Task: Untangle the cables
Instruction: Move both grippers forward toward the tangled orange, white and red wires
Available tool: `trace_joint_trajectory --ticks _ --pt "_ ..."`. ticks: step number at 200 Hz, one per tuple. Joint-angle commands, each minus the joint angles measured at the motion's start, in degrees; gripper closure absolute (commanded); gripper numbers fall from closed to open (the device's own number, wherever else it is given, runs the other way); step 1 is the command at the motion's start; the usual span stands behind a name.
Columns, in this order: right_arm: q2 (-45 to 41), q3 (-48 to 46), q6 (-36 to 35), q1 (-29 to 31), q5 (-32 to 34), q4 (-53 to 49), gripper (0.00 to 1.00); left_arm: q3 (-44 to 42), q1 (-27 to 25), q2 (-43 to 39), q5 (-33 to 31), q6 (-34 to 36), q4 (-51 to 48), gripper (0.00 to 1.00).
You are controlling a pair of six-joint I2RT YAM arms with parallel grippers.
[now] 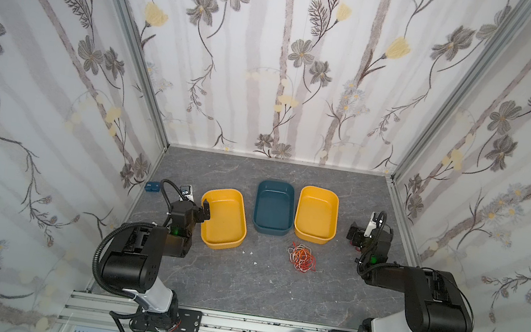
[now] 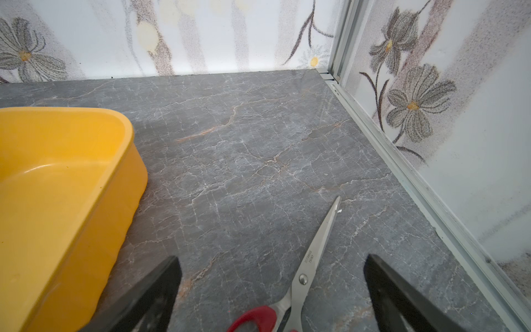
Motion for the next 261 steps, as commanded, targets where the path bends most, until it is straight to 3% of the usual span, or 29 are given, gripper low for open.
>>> trace_joint_trajectory --ticks 1,90,115,144,168,200,261 --pt "-0.1 0.0 -0.1 0.0 0.6 1.7 0.01 0.1 0.0 0.0 -0.5 -0.5 0.9 0.00" --pt "-0.7 -0.3 0.2 0.1 1.6 2.3 0.01 -0.1 0.0 -0.2 -0.6 -0.4 1.4 0.00" --pt "-5.2 -2.3 0.2 -0.6 -0.6 2.0 0.01 3.4 0.1 -6.9 -2.8 -1.4 -11.3 0.00" --pt "-12.0 1.7 -0.1 -0.5 -1.9 -10.5 0.01 9.2 0.1 -13.1 -1.9 -1.2 -26.1 0.00" --pt "-16.6 8.1 2.4 -0.5 -4.2 -26.7 0.01 12.7 0.0 -17.3 -0.5 -4.5 -34.6 0.00" --pt "-20.5 15.5 7.7 1.9 -8.5 -46.0 0.06 18.6 -0.7 -21.0 7.8 -9.5 -45.4 0.02" --pt "-27.6 18.6 20.3 10.4 -21.5 -65.5 0.09 25.4 -10.8 -21.0 16.3 -18.4 -55.7 0.12"
